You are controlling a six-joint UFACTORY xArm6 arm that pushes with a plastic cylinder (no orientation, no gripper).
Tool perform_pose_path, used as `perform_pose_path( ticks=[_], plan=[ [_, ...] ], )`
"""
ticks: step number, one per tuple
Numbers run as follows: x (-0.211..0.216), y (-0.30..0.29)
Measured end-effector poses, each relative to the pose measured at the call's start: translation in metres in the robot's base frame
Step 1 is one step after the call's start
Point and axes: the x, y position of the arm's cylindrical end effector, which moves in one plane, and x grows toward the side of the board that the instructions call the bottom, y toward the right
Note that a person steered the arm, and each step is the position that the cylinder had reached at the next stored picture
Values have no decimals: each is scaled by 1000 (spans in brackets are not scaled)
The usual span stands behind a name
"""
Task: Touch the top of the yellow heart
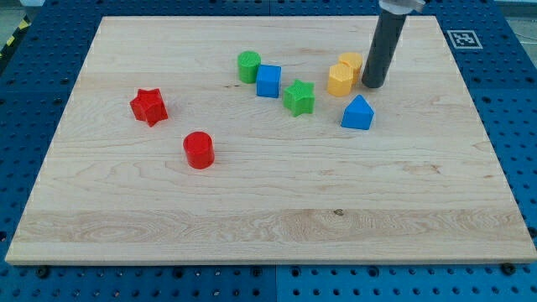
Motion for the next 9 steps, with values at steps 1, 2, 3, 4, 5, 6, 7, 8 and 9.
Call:
perform_pose_path(
  ticks=[1,2,3,4,5,6,7,8,9],
  plan=[
    [5,-22],
    [5,-34],
    [1,-13],
    [-20,46],
    [-52,60],
    [-65,41],
    [-66,11],
    [-67,-13],
    [-67,-14]
  ],
)
